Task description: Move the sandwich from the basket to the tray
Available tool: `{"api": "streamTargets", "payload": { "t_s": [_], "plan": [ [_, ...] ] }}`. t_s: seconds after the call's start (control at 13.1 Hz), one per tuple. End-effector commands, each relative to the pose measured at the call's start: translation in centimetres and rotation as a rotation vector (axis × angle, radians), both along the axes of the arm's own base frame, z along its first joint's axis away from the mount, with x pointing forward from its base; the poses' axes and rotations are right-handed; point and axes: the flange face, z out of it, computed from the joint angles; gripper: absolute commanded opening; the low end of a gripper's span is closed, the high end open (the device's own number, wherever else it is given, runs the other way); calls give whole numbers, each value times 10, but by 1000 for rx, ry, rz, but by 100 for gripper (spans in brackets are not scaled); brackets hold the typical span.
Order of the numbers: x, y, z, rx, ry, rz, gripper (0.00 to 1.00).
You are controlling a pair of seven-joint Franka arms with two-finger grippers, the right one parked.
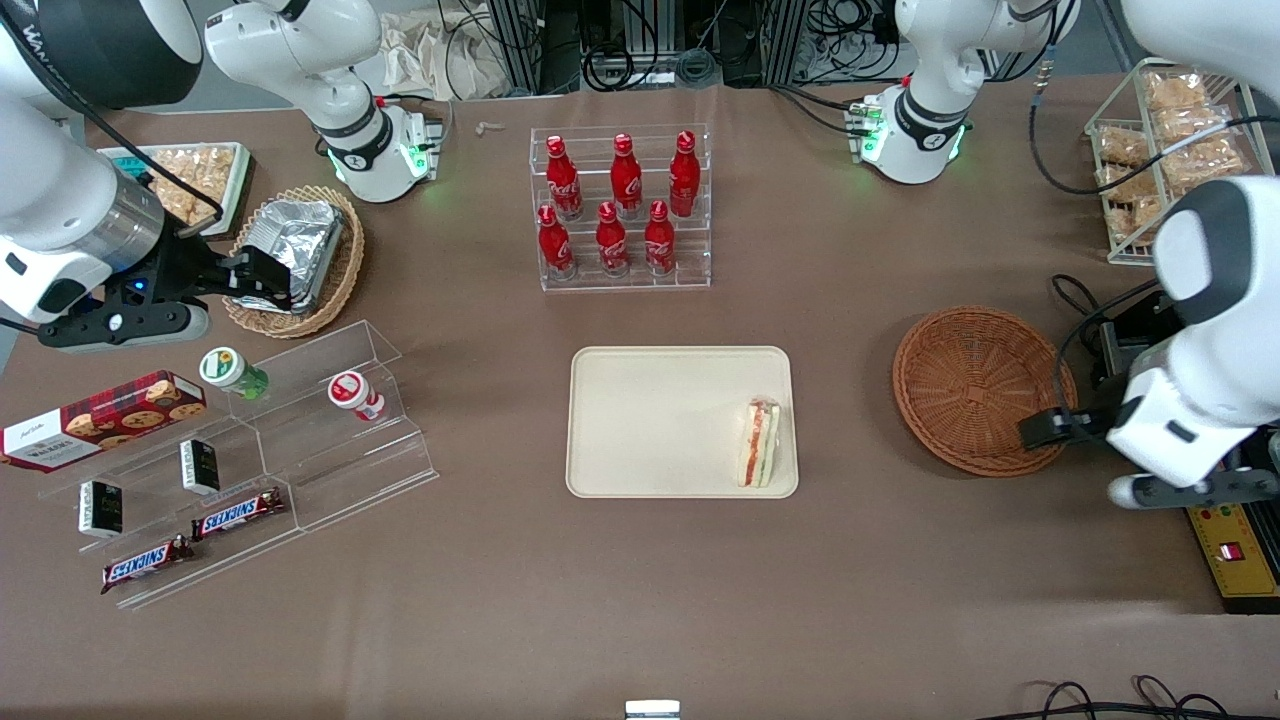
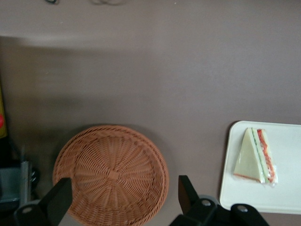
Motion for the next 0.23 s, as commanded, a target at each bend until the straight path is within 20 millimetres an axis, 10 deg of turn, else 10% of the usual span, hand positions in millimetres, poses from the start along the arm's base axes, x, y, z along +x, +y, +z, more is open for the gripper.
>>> {"api": "streamTargets", "payload": {
  "t_s": [0.0, 0.15],
  "plan": [
    [-1, 18, 19, 1, 10, 13, 100],
    [-2, 34, 21, -3, 9, 37, 100]
  ]
}}
